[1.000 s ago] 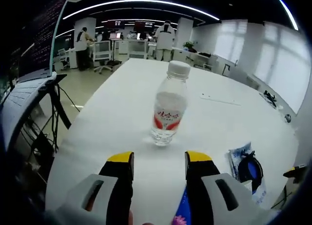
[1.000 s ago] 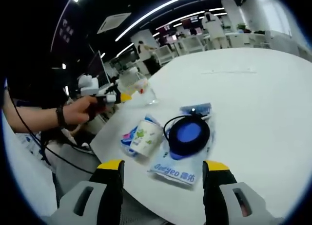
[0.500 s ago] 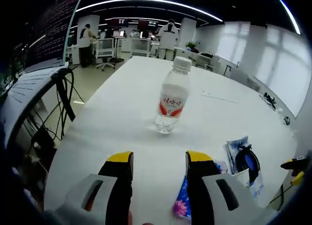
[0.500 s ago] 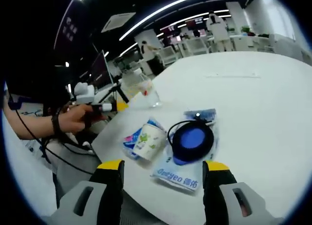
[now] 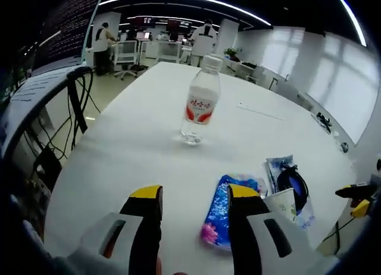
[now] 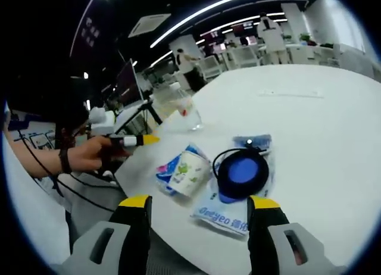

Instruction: Arrange the tabletop items into an orderly group along one side of the table until the central work area is clear of visible clutter.

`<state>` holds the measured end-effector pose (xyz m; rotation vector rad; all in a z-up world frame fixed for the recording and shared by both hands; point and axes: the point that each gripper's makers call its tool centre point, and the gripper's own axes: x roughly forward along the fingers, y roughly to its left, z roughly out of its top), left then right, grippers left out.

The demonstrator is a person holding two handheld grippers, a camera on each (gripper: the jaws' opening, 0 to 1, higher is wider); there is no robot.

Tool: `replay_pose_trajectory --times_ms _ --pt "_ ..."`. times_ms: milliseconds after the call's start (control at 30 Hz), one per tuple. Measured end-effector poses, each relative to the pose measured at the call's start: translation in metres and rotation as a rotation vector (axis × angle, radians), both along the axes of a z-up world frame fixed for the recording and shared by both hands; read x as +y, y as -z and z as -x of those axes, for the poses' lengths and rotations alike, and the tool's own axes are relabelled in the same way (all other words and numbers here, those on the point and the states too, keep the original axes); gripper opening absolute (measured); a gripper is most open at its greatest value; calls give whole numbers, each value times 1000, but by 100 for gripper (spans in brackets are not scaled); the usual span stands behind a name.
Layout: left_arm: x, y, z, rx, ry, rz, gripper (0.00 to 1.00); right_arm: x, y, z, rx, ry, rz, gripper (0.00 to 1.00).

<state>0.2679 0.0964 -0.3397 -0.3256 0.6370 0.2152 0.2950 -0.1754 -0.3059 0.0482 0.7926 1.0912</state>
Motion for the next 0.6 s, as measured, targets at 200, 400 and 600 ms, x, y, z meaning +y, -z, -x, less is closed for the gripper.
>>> replay_pose_trajectory --times_ms 200,400,600 --pt "-7 -2 10 -9 -16 27 42 4 2 10 2 -25 8 66" --pt "-8 5 18 -3 -13 44 43 6 -2 18 3 -33 6 66" --pt "-30 10 26 14 23 78 44 6 -1 21 5 -45 14 66"
